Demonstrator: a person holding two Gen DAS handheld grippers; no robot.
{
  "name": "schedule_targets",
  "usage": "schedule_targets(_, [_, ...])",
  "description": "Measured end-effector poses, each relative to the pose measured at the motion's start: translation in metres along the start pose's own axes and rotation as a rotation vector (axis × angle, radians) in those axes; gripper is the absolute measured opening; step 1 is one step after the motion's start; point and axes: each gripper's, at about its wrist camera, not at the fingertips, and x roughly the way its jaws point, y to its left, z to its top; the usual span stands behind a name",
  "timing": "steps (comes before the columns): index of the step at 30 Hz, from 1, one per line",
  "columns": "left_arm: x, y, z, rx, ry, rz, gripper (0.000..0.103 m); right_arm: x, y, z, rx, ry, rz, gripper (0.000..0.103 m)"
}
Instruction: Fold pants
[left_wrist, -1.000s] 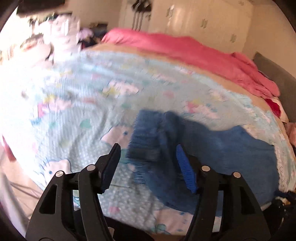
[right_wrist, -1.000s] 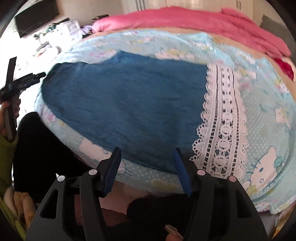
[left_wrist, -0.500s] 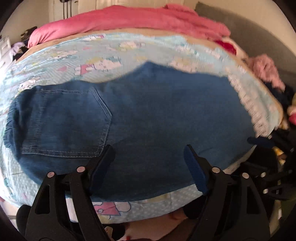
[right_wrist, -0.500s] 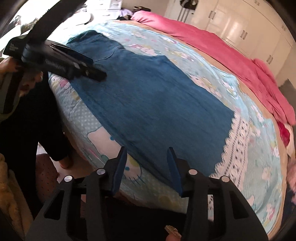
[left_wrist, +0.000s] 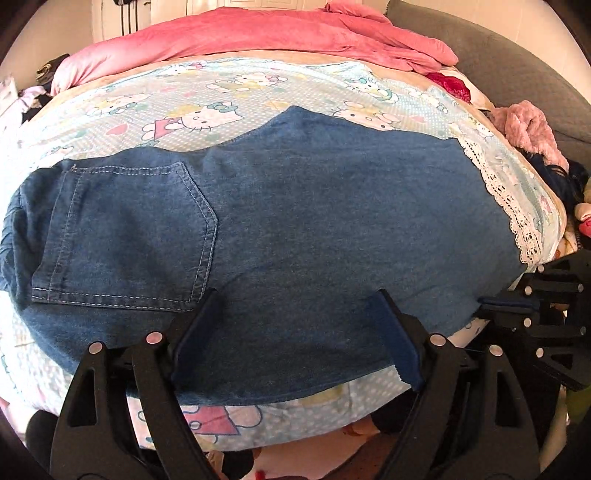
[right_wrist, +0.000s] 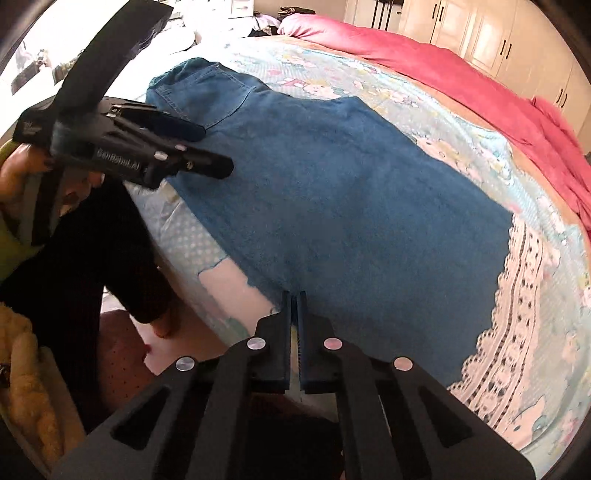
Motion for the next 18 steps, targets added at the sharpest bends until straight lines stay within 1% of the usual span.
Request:
schedule_targets(2, [0.0,0.0,-0.001,-0.004,-0.004,-0.01,0.079,0.006,0.0,-0.006,0.012,0.034,0.017,0.0])
schedule_targets(4, [-0.003,0.001,-0.001,-0.008,-0.005,-0.012,0.079,0.006,-0.001,-0.011,0.038,0.05,0.012,0.0])
schedule_targets(5, [-0.006,0.003,0.001,-0.018,-0.009,-0.022,0.079,-0.001,-0.006,-0.013,0.074,0.031,0.022,0.0])
schedule_targets(8, [-0.019,0.012,0.013,-0.056,-0.04,-0.041,0.08,-0.03,-0.031,-0.019,0.192,-0.069,0.057,0.002])
schedule_targets(9, [-0.023,0.015,0.02,-0.064,-0.05,-0.045,0.08,-0.038,-0.039,-0.02,0.221,-0.091,0.053,0.006])
schedule_targets(10, [-0.027,0.019,0.03,-0.069,-0.064,-0.046,0.08,-0.045,-0.048,-0.021,0.247,-0.109,0.038,0.014])
schedule_targets(11, [-0.03,0.02,0.039,-0.067,-0.072,-0.04,0.08,-0.053,-0.063,-0.022,0.287,-0.125,0.005,0.018])
schedule_targets(12, [-0.032,0.021,0.049,-0.06,-0.08,-0.028,0.08,-0.058,-0.077,-0.022,0.326,-0.131,-0.025,0.026])
schedule_targets(13, [-0.033,0.022,0.061,-0.05,-0.089,-0.012,0.08,-0.062,-0.09,-0.022,0.366,-0.135,-0.054,0.029])
schedule_targets(15, [-0.031,0.023,0.086,-0.034,-0.101,0.002,0.081,-0.068,-0.122,-0.022,0.456,-0.136,-0.105,0.029])
schedule_targets(16, [-0.029,0.024,0.094,-0.033,-0.097,0.003,0.081,-0.07,-0.135,-0.02,0.492,-0.14,-0.122,0.029])
schedule_targets(18, [-0.02,0.026,0.111,-0.037,-0.081,-0.017,0.081,-0.074,-0.165,-0.014,0.565,-0.155,-0.131,0.031])
